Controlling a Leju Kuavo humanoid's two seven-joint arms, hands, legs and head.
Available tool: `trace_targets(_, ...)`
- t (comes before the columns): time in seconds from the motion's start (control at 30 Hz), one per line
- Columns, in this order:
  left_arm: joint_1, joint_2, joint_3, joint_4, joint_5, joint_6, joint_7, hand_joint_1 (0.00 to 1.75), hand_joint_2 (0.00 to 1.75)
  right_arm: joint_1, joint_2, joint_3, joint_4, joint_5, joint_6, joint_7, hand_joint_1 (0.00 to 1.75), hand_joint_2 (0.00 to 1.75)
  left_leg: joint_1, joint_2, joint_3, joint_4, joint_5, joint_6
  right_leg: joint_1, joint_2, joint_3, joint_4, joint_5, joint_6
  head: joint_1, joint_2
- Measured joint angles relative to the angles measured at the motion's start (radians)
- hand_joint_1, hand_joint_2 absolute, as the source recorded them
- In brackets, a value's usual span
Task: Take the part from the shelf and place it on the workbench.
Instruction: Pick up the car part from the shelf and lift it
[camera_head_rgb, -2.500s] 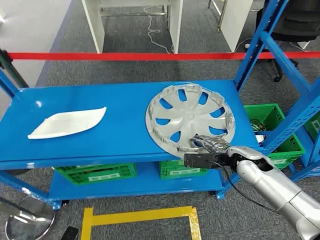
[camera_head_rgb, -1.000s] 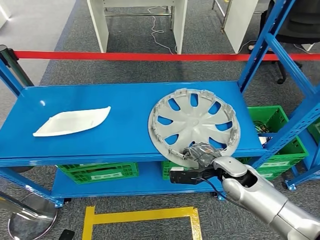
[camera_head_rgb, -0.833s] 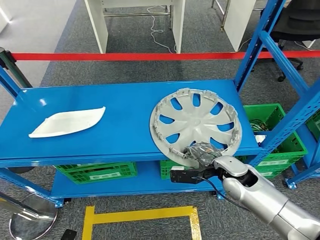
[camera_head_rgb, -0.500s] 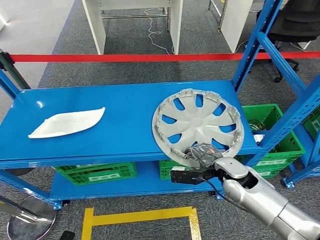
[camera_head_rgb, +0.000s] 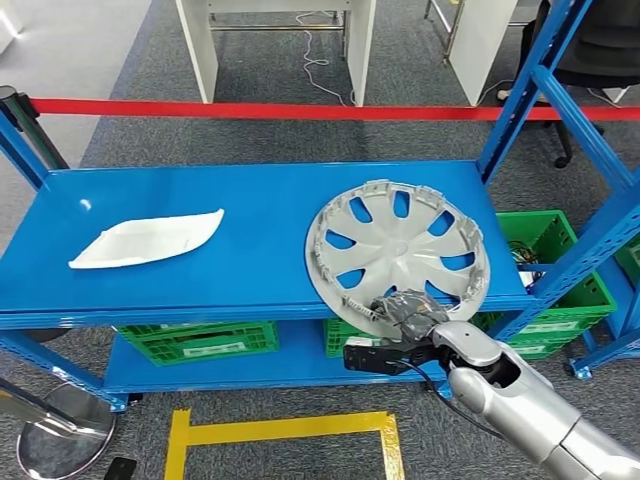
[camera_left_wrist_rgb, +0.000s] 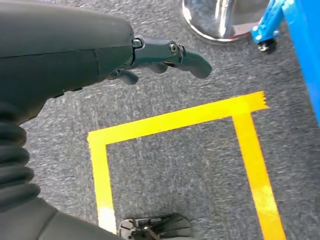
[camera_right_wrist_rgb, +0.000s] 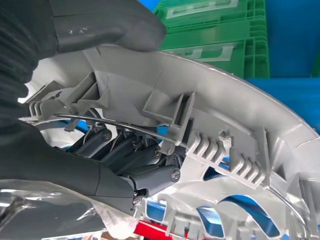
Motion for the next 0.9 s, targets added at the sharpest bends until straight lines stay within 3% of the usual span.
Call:
trace_targets(0.1, -0.001, 0.001, 0.012, 0.0, 0.002, 0.002, -0.013, 0.0, 1.75, 0.006, 0.0, -0.006, -0.013, 0.003, -0.007, -0.005, 1.75, 1.75, -0.002, -0.001, -0.006, 0.001, 0.001, -0.015, 0.001, 0.001, 0.011, -0.02, 0.0, -0.013, -0.001, 0.0)
trace_targets(0.17, -0.003, 0.001, 0.016, 0.0, 0.002, 0.001, -0.017, 0.0, 1.75, 0.009, 0.0, -0.012, -0.021, 0.005, -0.009, -0.007, 1.75, 1.75, -0.001, 0.0, -0.015, 0.026, -0.02, -0.025, -0.002, -0.001, 0.012, -0.024, 0.002, -0.025, -0.003, 0.0)
trace_targets(0.27, -0.004, 0.003, 0.019, 0.0, 0.0, 0.0, -0.022, 0.0, 1.75, 0.013, 0.001, -0.019, -0.031, 0.015, -0.017, -0.01, 1.75, 1.75, 0.0, 0.002, -0.09, 0.197, -0.108, -0.036, -0.003, -0.004, 0.014, -0.026, 0.003, -0.036, -0.006, 0.0)
trace_targets(0.3, -0.003, 0.004, 0.021, 0.0, -0.001, 0.0, -0.023, 0.0, 1.75, 0.015, 0.002, -0.02, -0.034, 0.019, -0.021, -0.01, 1.75, 1.75, 0.001, 0.002, -0.118, 0.257, -0.129, -0.037, -0.002, -0.004, 0.014, -0.025, 0.003, -0.037, -0.005, 0.0)
trace_targets(0.33, -0.003, 0.004, 0.022, 0.0, -0.003, -0.001, -0.025, 0.0, 1.75, 0.017, 0.002, -0.022, -0.038, 0.022, -0.025, -0.011, 1.75, 1.75, 0.001, 0.002, -0.134, 0.288, -0.131, -0.038, -0.002, -0.003, 0.014, -0.025, 0.002, -0.037, -0.005, 0.0)
trace_targets(0.37, -0.002, 0.004, 0.023, 0.0, -0.005, -0.003, -0.028, 0.0, 1.75, 0.018, 0.002, -0.023, -0.045, 0.024, -0.027, -0.011, 1.75, 1.75, 0.001, 0.002, -0.133, 0.281, -0.112, -0.037, -0.002, -0.003, 0.014, -0.023, 0.001, -0.038, -0.006, 0.0)
trace_targets(0.4, -0.003, 0.005, 0.024, 0.0, -0.007, -0.006, -0.032, 0.0, 1.75, 0.017, 0.002, -0.026, -0.052, 0.026, -0.028, -0.012, 1.75, 1.75, 0.001, 0.002, -0.114, 0.234, -0.078, -0.034, -0.001, -0.001, 0.016, -0.022, -0.001, -0.037, -0.006, 0.0)
trace_targets(0.47, -0.004, 0.007, 0.029, 0.0, -0.008, -0.01, -0.041, 0.0, 1.75, 0.015, 0.002, -0.033, -0.068, 0.03, -0.028, -0.014, 1.75, 1.75, 0.0, 0.002, -0.055, 0.099, -0.009, -0.026, 0.001, 0.001, 0.019, -0.018, -0.006, -0.033, -0.006, 0.0)
trace_targets(0.5, -0.005, 0.008, 0.031, 0.0, -0.009, -0.01, -0.045, 0.0, 1.75, 0.013, 0.002, -0.036, -0.075, 0.032, -0.028, -0.015, 1.75, 1.75, -0.002, 0.002, -0.033, 0.049, 0.007, -0.022, 0.002, 0.001, 0.017, -0.016, -0.008, -0.029, -0.006, 0.0)
trace_targets(0.53, -0.005, 0.009, 0.034, 0.0, -0.009, -0.009, -0.047, 0.0, 1.75, 0.011, 0.002, -0.04, -0.08, 0.033, -0.028, -0.015, 1.75, 1.75, -0.003, 0.002, -0.023, 0.023, 0.01, -0.018, 0.004, 0.002, 0.014, -0.014, -0.008, -0.025, -0.005, 0.0)
trace_targets(0.67, -0.003, 0.009, 0.044, -0.001, -0.008, -0.003, -0.052, 0.0, 1.75, 0.008, 0.001, -0.05, -0.102, 0.033, -0.029, -0.019, 1.75, 1.75, -0.001, 0.001, -0.02, 0.005, 0.009, 0.0, 0.002, 0.001, 0.002, -0.002, -0.021, -0.004, -0.004, 0.0)
trace_targets(0.73, -0.006, 0.009, 0.048, -0.001, -0.007, -0.001, -0.053, 0.0, 1.75, 0.006, 0.0, -0.056, -0.115, 0.032, -0.03, -0.023, 1.75, 1.75, 0.002, 0.001, -0.018, 0.0, 0.012, 0.008, 0.0, 0.0, -0.041, 0.083, -0.068, 0.004, -0.001, 0.0)
trace_targets(0.8, -0.006, 0.009, 0.052, -0.001, -0.007, 0.0, -0.054, 0.0, 1.75, 0.004, 0.0, -0.06, -0.127, 0.03, -0.034, -0.032, 1.75, 1.75, 0.002, 0.001, -0.019, 0.001, 0.012, 0.011, -0.001, 0.0, -0.109, 0.219, -0.122, 0.01, 0.001, 0.0)
trace_targets(0.83, -0.006, 0.009, 0.055, -0.001, -0.008, 0.0, -0.053, 0.0, 1.75, 0.003, 0.0, -0.062, -0.133, 0.028, -0.037, -0.038, 1.75, 1.75, 0.002, 0.001, -0.018, 0.001, 0.011, 0.011, -0.002, 0.0, -0.132, 0.262, -0.129, 0.012, 0.001, 0.0)
trace_targets(0.87, -0.006, 0.009, 0.058, -0.001, -0.008, 0.002, -0.053, 0.0, 1.75, -0.001, 0.0, -0.063, -0.139, 0.024, -0.041, -0.046, 1.75, 1.75, 0.002, 0.001, -0.018, 0.002, 0.011, 0.011, -0.002, 0.0, -0.138, 0.267, -0.117, 0.013, 0.002, 0.0)
trace_targets(0.9, -0.007, 0.009, 0.061, -0.001, -0.01, 0.003, -0.052, 0.0, 1.75, -0.009, 0.0, -0.065, -0.147, 0.02, -0.044, -0.054, 1.75, 1.75, 0.002, 0.001, -0.017, 0.003, 0.01, 0.01, -0.002, 0.0, -0.123, 0.23, -0.086, 0.012, 0.002, 0.0)
